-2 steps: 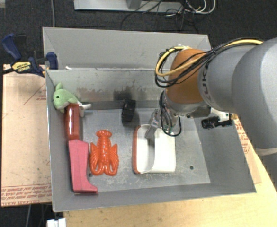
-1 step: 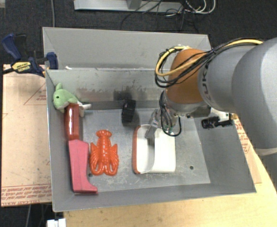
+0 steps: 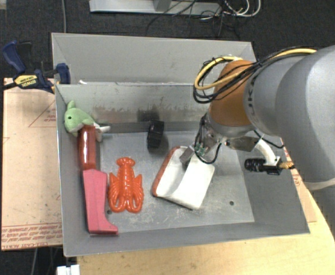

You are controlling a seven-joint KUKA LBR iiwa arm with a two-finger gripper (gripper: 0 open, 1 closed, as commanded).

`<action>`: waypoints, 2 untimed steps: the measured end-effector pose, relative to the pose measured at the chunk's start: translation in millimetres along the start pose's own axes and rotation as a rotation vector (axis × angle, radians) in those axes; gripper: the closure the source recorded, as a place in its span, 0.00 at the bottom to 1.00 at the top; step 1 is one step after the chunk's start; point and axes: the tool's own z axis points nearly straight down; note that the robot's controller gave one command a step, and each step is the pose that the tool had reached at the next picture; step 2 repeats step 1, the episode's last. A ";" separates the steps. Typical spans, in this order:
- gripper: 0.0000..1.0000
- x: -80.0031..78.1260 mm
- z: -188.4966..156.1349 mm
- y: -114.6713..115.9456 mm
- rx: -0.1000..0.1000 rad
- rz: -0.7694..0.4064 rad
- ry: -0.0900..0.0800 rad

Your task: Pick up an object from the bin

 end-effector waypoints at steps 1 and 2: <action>1.00 0.1 0.0 0.1 0.000 0.000 0.000; 1.00 0.1 0.0 0.1 0.000 0.000 0.000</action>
Offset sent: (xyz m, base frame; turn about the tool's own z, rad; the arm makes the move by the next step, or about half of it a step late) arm 0.0000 0.0000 0.0000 0.0000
